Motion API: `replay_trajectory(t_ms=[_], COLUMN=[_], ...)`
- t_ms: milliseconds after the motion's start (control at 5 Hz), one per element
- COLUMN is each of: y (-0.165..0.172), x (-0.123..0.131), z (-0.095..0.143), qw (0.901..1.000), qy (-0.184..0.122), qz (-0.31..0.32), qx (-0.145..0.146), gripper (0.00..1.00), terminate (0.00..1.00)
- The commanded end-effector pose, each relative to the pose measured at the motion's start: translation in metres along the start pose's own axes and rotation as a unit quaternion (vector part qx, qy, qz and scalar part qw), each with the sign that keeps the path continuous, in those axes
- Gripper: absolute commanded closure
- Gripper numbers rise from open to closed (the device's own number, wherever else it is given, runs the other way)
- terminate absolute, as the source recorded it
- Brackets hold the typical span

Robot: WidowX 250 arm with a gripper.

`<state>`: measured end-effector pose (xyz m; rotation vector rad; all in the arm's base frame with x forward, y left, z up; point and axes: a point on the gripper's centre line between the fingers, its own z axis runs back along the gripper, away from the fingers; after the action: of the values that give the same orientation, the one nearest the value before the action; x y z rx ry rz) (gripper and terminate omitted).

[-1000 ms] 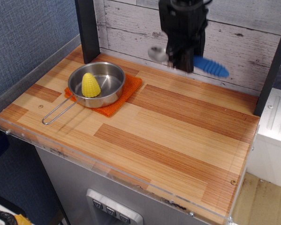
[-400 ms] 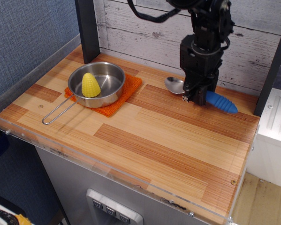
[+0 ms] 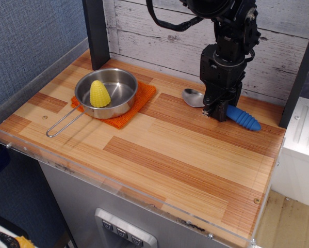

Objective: Move blue spoon to the top table

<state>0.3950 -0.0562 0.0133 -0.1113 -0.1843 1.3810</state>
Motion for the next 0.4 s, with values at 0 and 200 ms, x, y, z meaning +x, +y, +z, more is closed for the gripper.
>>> replay_trajectory(t_ms=[0, 200], y=[0.0002, 0.0039], x=[-0.0011, 0.0013], z=[0.0172, 0.0215], qw=[0.9998, 0.9998], qy=[-0.015, -0.016], qz=[0.001, 0.003], qx=[-0.016, -0.016], gripper=[0.00, 0.00], terminate=[0.00, 0.00])
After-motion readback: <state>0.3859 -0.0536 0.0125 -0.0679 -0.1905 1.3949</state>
